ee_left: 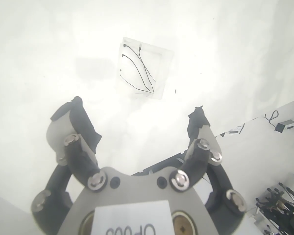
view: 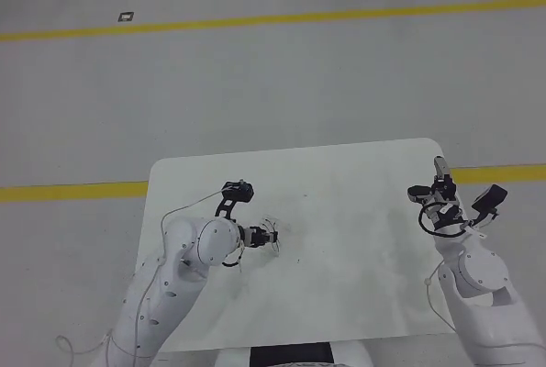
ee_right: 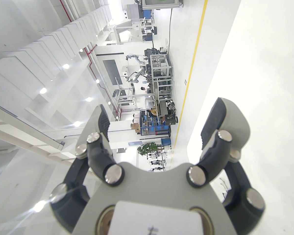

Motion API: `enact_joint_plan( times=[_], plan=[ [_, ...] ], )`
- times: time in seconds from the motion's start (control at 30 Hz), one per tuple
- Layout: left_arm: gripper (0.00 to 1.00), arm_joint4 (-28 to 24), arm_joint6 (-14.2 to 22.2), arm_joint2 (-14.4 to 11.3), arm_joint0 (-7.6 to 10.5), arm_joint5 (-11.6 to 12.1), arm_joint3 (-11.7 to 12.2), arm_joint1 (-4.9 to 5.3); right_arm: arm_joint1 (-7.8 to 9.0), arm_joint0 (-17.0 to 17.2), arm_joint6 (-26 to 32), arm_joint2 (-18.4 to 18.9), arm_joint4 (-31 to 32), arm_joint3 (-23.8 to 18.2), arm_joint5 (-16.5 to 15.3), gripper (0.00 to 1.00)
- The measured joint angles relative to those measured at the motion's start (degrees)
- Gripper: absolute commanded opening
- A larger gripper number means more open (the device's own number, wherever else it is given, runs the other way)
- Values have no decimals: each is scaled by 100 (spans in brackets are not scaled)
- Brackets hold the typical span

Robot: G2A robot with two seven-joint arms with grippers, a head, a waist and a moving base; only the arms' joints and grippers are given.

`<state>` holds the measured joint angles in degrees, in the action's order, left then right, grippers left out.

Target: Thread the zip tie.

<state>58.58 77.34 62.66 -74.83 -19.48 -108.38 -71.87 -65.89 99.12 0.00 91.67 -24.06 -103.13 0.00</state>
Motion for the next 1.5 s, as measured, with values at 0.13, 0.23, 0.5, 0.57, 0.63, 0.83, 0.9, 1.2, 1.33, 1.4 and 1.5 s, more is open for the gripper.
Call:
enact_joint_plan(
  times=[0.13,0.23,0.5,0.57,0.63,0.83,0.9,1.2,1.33,1.4,1.5],
  plan=[
    [100,-59,-73,-36,-9,54,-18,-4,0,0,0,0,0,0,0,100],
    [100,-124,-119,-168,69,47,-26,-20,0,0,0,0,0,0,0,100],
    [100,126,239,-517,398,0,359,-199,0,0,0,0,0,0,0,100],
    [100,187,232,-465,368,0,406,-250,0,0,0,0,0,0,0,100],
    [100,191,230,-450,360,0,404,-256,0,0,0,0,0,0,0,100],
    [100,187,230,-453,362,0,400,-254,0,0,0,0,0,0,0,100],
    [100,187,230,-453,362,0,400,-254,0,0,0,0,0,0,0,100],
    [100,238,205,-706,414,0,414,-346,0,0,0,0,0,0,0,100],
    [100,520,233,-675,393,0,457,-440,0,0,0,0,0,0,0,100],
    [100,626,231,-659,378,0,437,-454,0,0,0,0,0,0,0,100],
    [100,616,230,-659,379,0,436,-452,0,0,0,0,0,0,0,100]
  ],
)
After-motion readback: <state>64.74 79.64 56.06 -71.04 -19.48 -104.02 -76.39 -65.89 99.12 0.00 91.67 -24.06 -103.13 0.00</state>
